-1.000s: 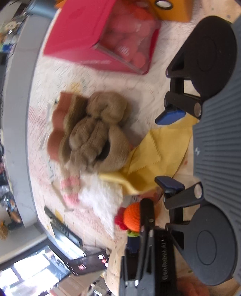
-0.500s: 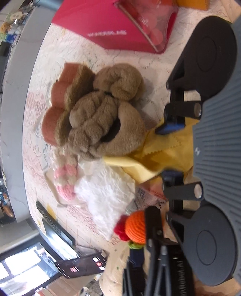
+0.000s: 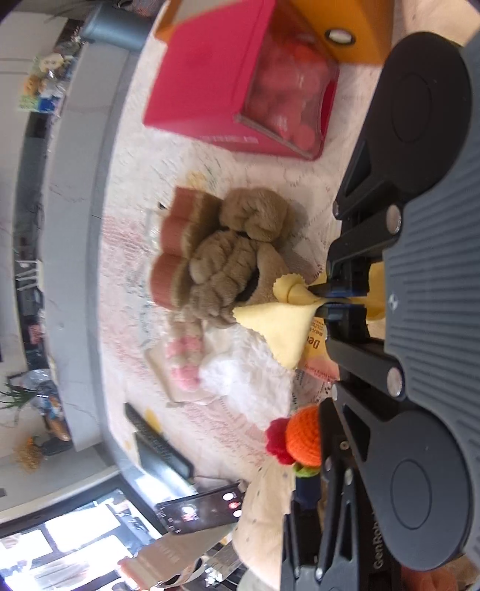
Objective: Organize soft objects
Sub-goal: 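Grasp the orange crocheted fruit with the left tool while the right tool grasps the yellow cloth, then carry both items into the orange box and open both tools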
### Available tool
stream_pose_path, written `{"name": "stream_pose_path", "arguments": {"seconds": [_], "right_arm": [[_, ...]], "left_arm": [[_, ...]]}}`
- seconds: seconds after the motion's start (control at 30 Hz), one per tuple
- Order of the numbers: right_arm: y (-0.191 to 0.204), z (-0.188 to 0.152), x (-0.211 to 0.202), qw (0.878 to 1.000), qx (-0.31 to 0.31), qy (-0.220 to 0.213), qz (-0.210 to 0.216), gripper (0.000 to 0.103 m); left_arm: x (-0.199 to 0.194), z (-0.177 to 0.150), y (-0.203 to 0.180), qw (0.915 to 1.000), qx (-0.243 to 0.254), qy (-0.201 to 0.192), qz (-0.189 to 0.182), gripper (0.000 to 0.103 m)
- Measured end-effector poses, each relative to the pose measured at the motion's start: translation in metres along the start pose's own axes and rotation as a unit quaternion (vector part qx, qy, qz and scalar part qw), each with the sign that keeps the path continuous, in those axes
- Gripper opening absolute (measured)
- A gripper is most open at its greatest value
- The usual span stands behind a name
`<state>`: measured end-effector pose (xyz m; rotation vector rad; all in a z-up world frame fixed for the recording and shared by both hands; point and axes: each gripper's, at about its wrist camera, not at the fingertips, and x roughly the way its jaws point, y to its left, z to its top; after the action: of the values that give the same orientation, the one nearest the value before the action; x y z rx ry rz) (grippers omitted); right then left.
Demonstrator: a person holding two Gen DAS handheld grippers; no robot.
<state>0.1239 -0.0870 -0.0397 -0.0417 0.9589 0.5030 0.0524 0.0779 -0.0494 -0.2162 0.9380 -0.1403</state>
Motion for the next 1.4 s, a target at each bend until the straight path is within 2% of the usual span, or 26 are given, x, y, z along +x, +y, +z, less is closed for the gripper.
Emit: {"name": "stream_pose_path", "arguments": {"seconds": [0.2,0.4,0.67,0.93,1.03,1.13,1.23,1.3,1.4], "right_arm": [[-0.006,-0.010,-0.053,0.998,0.012,-0.051,-0.019,0.000],[-0.026,-0.024,-0.106,0.994,0.035,-0.097,-0.035,0.000],[-0.084,-0.030,-0.172,0.984,0.082,-0.151,-0.055,0.000],[-0.158,-0.011,-0.208,0.970,0.133,-0.189,-0.077,0.000],[-0.187,-0.003,-0.203,0.968,0.152,-0.181,-0.082,0.000],[-0.219,0.004,-0.184,0.968,0.183,-0.155,-0.077,0.000],[-0.246,0.008,-0.160,0.967,0.204,-0.126,-0.085,0.000],[-0.263,0.008,-0.143,0.967,0.219,-0.101,-0.087,0.000],[-0.284,0.011,-0.117,0.967,0.234,-0.061,-0.082,0.000]], "left_arm": [[-0.025,0.000,-0.033,0.9988,0.035,-0.034,-0.012,0.053],[-0.040,0.007,-0.073,0.9936,0.085,-0.065,-0.035,0.053],[-0.035,0.032,-0.135,0.9785,0.170,-0.088,-0.076,0.053],[0.004,0.078,-0.199,0.9607,0.228,-0.088,-0.131,0.053],[0.028,0.091,-0.218,0.9562,0.240,-0.069,-0.152,0.053],[0.053,0.099,-0.237,0.9521,0.254,-0.050,-0.163,0.053],[0.075,0.100,-0.256,0.9441,0.277,-0.028,-0.177,0.053],[0.095,0.101,-0.269,0.9387,0.297,-0.009,-0.175,0.053],[0.125,0.101,-0.283,0.9353,0.312,0.032,-0.165,0.053]]}}
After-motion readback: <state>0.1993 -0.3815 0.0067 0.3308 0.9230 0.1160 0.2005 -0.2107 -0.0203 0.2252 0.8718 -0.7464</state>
